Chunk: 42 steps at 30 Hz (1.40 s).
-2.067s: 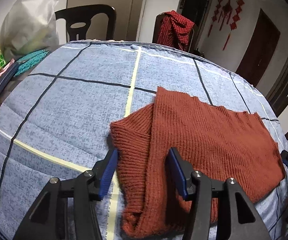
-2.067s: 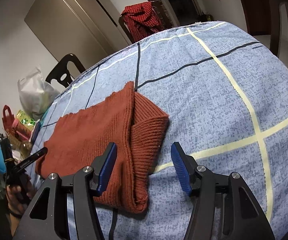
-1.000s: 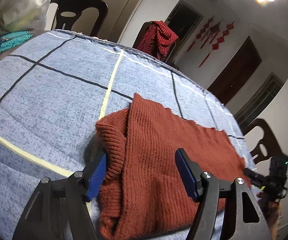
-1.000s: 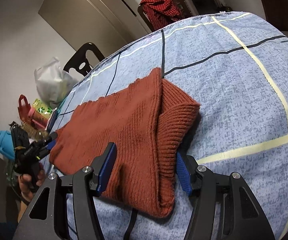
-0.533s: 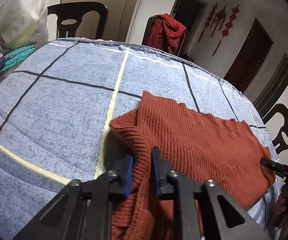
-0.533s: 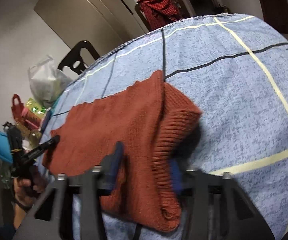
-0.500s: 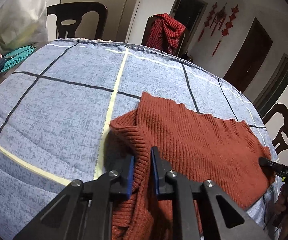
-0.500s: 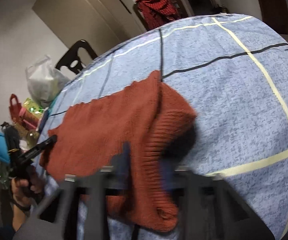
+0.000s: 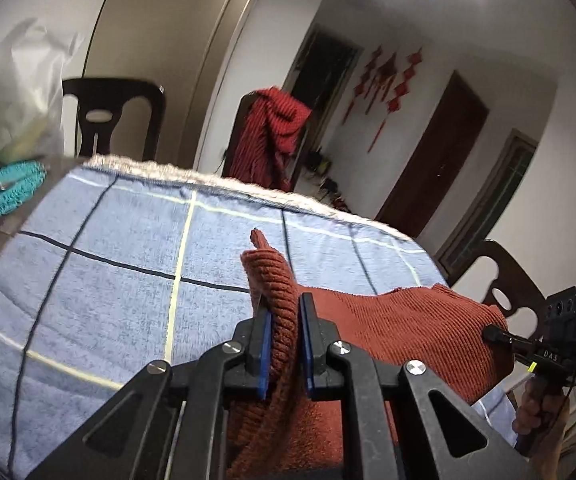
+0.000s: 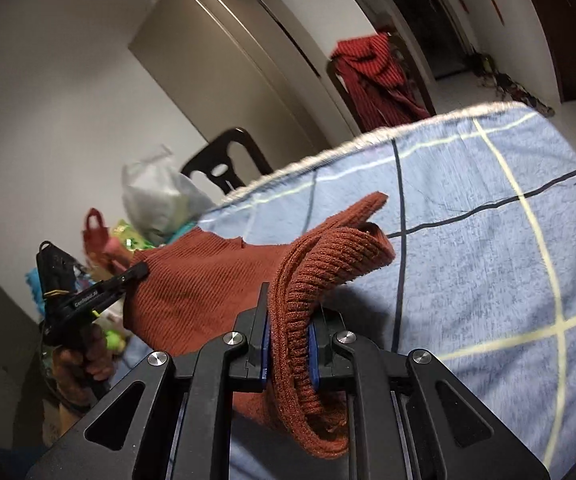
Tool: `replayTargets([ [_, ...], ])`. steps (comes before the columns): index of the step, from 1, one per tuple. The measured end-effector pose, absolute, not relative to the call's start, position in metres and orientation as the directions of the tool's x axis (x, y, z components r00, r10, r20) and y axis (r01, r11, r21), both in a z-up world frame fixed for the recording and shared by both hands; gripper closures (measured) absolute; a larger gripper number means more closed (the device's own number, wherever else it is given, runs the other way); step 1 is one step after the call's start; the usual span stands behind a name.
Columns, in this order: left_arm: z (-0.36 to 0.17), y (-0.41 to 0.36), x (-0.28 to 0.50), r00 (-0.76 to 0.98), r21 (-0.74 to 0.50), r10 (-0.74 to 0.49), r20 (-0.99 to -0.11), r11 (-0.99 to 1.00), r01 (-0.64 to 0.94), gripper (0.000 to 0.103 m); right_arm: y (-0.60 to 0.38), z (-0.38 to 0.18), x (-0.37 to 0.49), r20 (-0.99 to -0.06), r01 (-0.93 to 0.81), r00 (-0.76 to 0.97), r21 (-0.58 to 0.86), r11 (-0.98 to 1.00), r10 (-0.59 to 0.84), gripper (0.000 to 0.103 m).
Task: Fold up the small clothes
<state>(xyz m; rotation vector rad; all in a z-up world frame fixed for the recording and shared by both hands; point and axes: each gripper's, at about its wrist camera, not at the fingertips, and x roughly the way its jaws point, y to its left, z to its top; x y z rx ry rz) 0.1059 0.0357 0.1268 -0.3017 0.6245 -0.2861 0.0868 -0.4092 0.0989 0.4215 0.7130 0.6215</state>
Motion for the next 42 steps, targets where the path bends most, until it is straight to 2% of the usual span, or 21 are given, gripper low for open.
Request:
replayTargets([
  [3, 0.117, 0.038, 0.082, 0.762, -0.367, -0.364, -0.535, 0.913, 0.178, 0.089, -0.418, 0.089, 0.061, -0.473, -0.375, 0.58, 0.567, 0.733, 0.663, 0.089],
  [6, 0.079, 0.042, 0.073, 0.716, -0.374, -0.359, -0.598, 0.916, 0.147, 0.089, -0.423, 0.051, 0.051, -0.549, -0.316, 0.534, 0.576, 0.754, 0.643, 0.089],
  [10, 0.013, 0.054, 0.085, 0.628, -0.382, -0.313, -0.713, 0.924, 0.027, 0.089, -0.437, -0.01, 0.063, -0.654, -0.18, 0.469, 0.587, 0.789, 0.594, 0.089],
  [12, 0.001, 0.062, 0.087, 0.623, -0.432, -0.341, -0.704, 0.902, 0.006, 0.088, -0.445, -0.022, 0.067, -0.63, -0.154, 0.466, 0.634, 0.758, 0.621, 0.089],
  [34, 0.0, 0.062, 0.092, 0.645, -0.429, -0.313, -0.697, 0.903, -0.025, 0.084, -0.444, -0.019, 0.075, -0.637, -0.163, 0.503, 0.594, 0.788, 0.584, 0.088],
  [42, 0.007, 0.084, 0.064, 0.661, -0.383, -0.238, -0.712, 0.92, -0.082, 0.08, -0.458, -0.004, 0.049, -0.674, -0.144, 0.549, 0.506, 0.851, 0.494, 0.079],
])
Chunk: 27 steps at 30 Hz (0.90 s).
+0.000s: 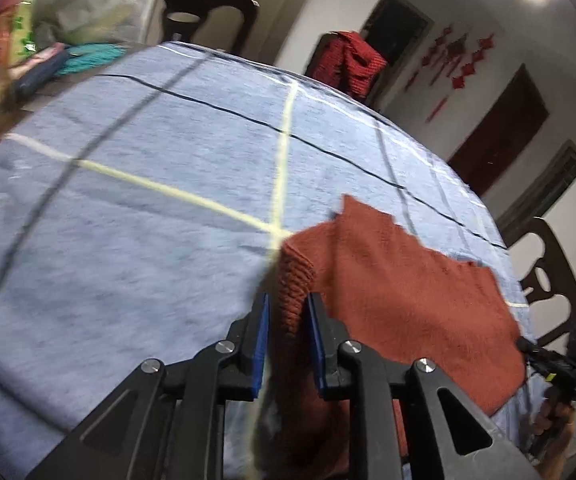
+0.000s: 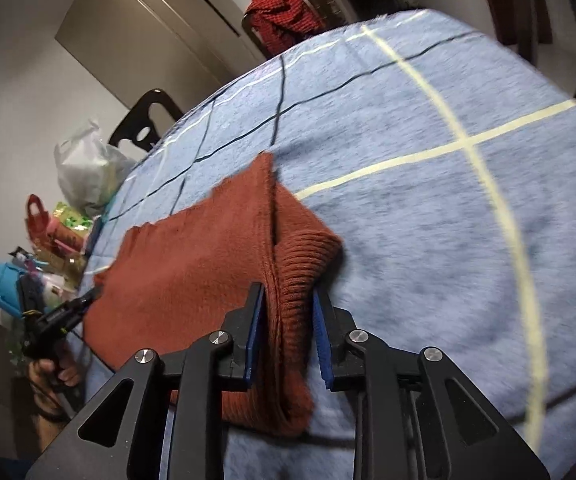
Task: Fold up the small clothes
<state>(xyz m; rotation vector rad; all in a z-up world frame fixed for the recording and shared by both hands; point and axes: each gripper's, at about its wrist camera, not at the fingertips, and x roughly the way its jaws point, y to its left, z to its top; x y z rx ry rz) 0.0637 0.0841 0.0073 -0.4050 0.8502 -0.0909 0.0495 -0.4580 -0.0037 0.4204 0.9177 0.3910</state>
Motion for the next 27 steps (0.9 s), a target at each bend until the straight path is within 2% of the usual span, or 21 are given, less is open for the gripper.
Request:
replayTargets([
  [5, 0.035, 0.076, 0.042, 0.718, -0.292, -0.16, -0.677, 0.954, -0.062, 0.079, -0.454, 0.028, 0.033, -0.641, -0.167, 0.634, 0.434, 0.885, 0.434, 0.079],
  [7, 0.044, 0.057, 0.038, 0.729, -0.276, -0.185, -0.659, 0.961, -0.006, 0.073, -0.44, 0.034, 0.032, -0.625, -0.209, 0.633, 0.43, 0.878, 0.457, 0.079],
  [10, 0.047, 0.026, 0.032, 0.725, -0.251, -0.231, -0.648, 0.965, 0.083, 0.072, -0.412, 0.029, 0.027, -0.644, -0.28, 0.594, 0.395, 0.875, 0.482, 0.079],
  [14, 0.025, -0.001, 0.032, 0.669, -0.229, -0.26, -0.696, 0.964, 0.137, 0.07, -0.401, 0.003, 0.023, -0.719, -0.269, 0.544, 0.339, 0.902, 0.432, 0.079],
  [16, 0.014, -0.006, 0.033, 0.64, -0.204, -0.241, -0.73, 0.97, 0.133, 0.07, -0.407, 0.0, 0.019, -0.707, -0.27, 0.555, 0.346, 0.899, 0.439, 0.08],
  [18, 0.019, -0.011, 0.026, 0.651, -0.184, -0.238, -0.721, 0.971, 0.151, 0.069, -0.406, 0.007, 0.013, -0.716, -0.274, 0.567, 0.302, 0.913, 0.406, 0.079],
  [20, 0.026, -0.019, 0.021, 0.653, -0.202, -0.277, -0.705, 0.961, 0.19, 0.067, -0.398, 0.015, 0.006, -0.707, -0.298, 0.593, 0.252, 0.921, 0.385, 0.078],
  [24, 0.033, -0.051, 0.01, 0.644, -0.194, -0.354, -0.678, 0.931, 0.308, 0.061, -0.366, 0.017, -0.007, -0.682, -0.402, 0.569, 0.258, 0.879, 0.46, 0.077],
  [27, 0.015, -0.067, 0.014, 0.594, -0.193, -0.362, -0.718, 0.924, 0.33, 0.061, -0.344, 0.0, -0.006, -0.724, -0.449, 0.525, 0.211, 0.868, 0.447, 0.075],
])
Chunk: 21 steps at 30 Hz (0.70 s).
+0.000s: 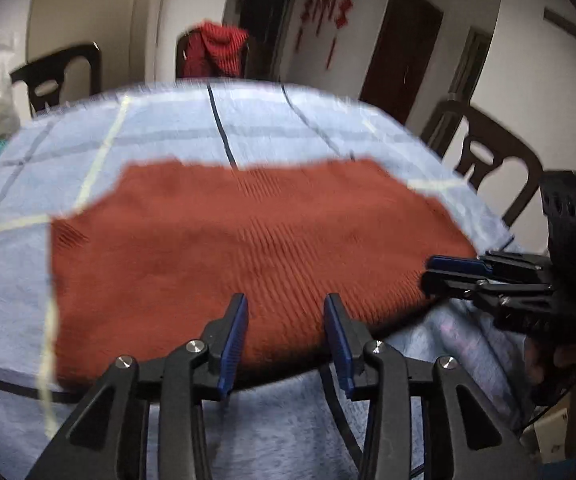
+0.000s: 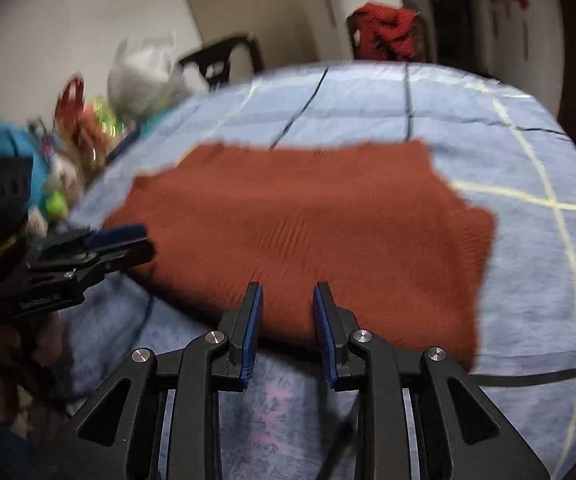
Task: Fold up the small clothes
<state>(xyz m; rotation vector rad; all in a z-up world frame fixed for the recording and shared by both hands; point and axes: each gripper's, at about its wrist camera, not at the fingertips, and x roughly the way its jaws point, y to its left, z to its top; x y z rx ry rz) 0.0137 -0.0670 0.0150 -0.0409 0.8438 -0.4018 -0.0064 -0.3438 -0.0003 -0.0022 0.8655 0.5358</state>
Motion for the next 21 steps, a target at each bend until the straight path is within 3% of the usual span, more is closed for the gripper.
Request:
replayTargets([
  [6, 0.026, -0.059, 0.017, 0.61, -0.2, -0.366, -0.702, 0.924, 0.325, 0.06, -0.357, 0.01, -0.002, -0.695, -0.428, 0.573, 0.199, 0.882, 0.435, 0.071],
  [11, 0.034, -0.037, 0.037, 0.673, -0.166, -0.266, -0.691, 0.963, 0.21, 0.06, -0.382, 0.019, 0.023, -0.664, -0.304, 0.647, 0.225, 0.926, 0.374, 0.069],
  [15, 0.026, -0.008, 0.05, 0.692, -0.14, -0.166, -0.703, 0.986, 0.095, 0.058, -0.401, 0.003, 0.045, -0.71, -0.198, 0.624, 0.26, 0.945, 0.326, 0.069],
  [21, 0.012, 0.01, 0.05, 0.684, -0.231, -0.22, -0.695, 0.97, 0.078, 0.058, -0.389, 0.001, 0.041, -0.714, -0.23, 0.637, 0.181, 0.956, 0.289, 0.069],
])
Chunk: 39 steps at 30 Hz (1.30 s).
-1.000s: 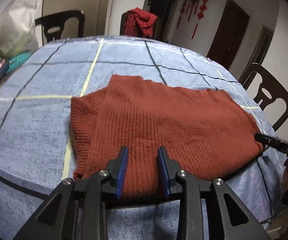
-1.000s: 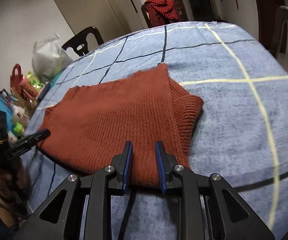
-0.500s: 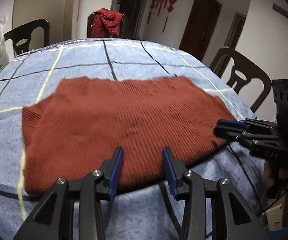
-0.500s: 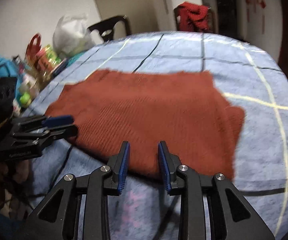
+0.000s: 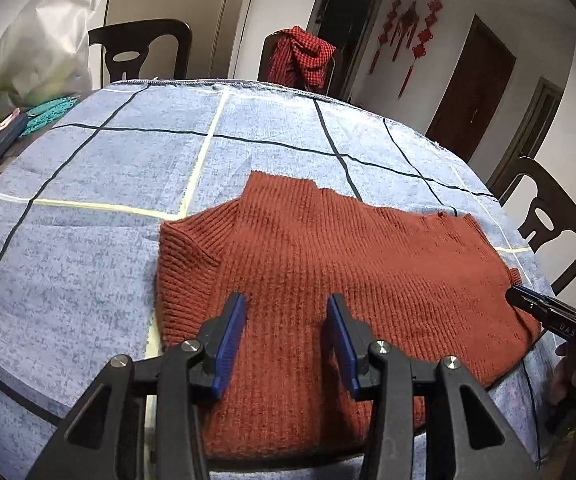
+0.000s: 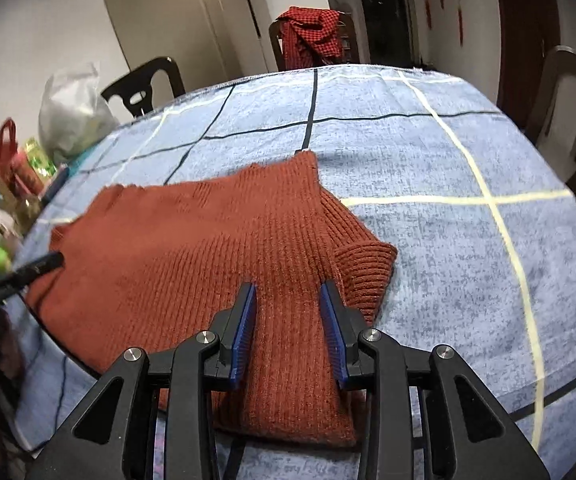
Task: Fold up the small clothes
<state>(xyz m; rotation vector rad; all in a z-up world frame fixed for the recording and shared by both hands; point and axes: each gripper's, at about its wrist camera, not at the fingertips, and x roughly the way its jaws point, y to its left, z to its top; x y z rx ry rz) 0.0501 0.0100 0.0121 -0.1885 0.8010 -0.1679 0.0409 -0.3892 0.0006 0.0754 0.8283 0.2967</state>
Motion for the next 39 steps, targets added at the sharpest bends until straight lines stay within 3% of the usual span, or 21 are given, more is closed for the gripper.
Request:
replayTargets([
  [16, 0.019, -0.005, 0.047, 0.687, -0.14, -0.155, -0.71, 0.987, 0.077, 0.052, -0.384, 0.006, 0.039, -0.742, -0.266, 0.608, 0.143, 0.953, 0.281, 0.065],
  [29, 0.022, 0.001, 0.04, 0.708, -0.096, -0.104, -0.698, 0.994, 0.051, 0.052, -0.325, 0.028, 0.018, -0.685, -0.43, 0.593, 0.175, 0.886, 0.423, 0.065],
  [36, 0.013, 0.001, 0.041, 0.691, -0.101, -0.107, -0.715, 0.994, 0.049, 0.042, -0.284, 0.016, 0.026, -0.711, -0.514, 0.525, 0.172, 0.84, 0.467, 0.083],
  [39, 0.011, 0.002, 0.043, 0.684, -0.107, -0.109, -0.721, 0.993, 0.045, 0.04, -0.273, 0.011, 0.034, -0.721, -0.525, 0.497, 0.193, 0.829, 0.483, 0.084],
])
